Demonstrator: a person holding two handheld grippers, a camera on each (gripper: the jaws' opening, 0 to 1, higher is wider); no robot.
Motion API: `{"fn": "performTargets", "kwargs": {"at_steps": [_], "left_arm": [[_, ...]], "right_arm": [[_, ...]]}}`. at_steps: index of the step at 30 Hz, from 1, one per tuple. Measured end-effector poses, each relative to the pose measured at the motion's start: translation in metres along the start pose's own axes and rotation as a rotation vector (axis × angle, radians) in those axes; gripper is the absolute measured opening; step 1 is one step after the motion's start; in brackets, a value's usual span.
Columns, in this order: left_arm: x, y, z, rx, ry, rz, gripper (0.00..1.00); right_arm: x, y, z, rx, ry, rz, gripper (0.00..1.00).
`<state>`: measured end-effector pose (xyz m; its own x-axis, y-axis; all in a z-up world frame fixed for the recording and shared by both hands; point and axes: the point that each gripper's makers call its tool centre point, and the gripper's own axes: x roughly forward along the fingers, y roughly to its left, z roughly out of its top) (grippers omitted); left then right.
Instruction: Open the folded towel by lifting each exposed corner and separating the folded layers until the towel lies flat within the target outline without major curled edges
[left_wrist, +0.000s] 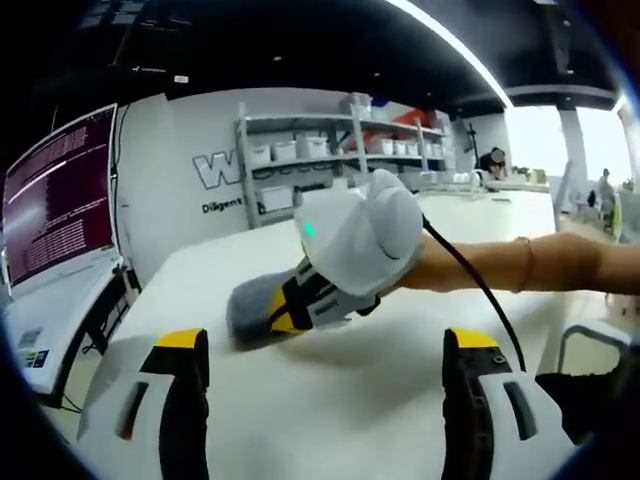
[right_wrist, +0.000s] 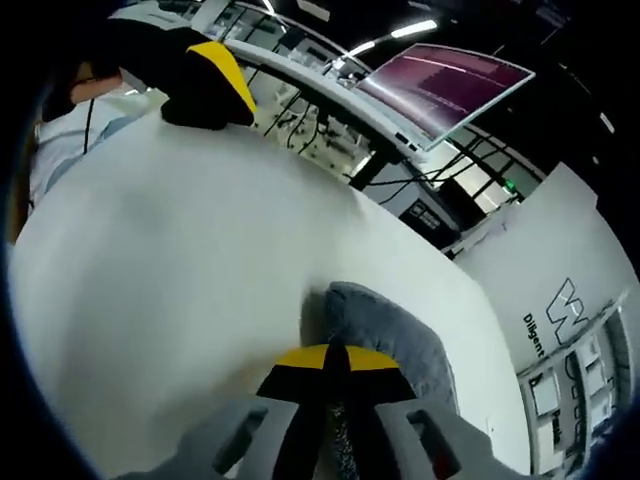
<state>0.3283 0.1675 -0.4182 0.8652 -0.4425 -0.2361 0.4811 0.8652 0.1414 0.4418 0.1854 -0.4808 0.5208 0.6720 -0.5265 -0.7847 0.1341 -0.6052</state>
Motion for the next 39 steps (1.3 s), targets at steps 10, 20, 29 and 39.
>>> {"fn": "performTargets", "kwargs": {"at_steps": [10,20,29,39], "left_arm": [[-0.002,0.006,0.000,-0.011,-0.003,0.008,0.95],[-0.002,0.001,0.002,-0.019,-0.008,-0.010,0.95],[-0.001,0.001,0.006,-0.014,-0.010,-0.004,0.95],[0.010,-0.009,0.004,-0.004,0.014,-0.018,0.95]], "right_arm": [[-0.015,-0.024,0.006,0.043,-0.043,-0.075,0.00],[-0.043,-0.054,-0.004,0.068,-0.042,-0.168,0.00],[-0.086,-0.089,-0.016,0.055,-0.024,-0.260,0.00],[-0.144,-0.130,-0.035,0.058,0.007,-0.377,0.00]]}}
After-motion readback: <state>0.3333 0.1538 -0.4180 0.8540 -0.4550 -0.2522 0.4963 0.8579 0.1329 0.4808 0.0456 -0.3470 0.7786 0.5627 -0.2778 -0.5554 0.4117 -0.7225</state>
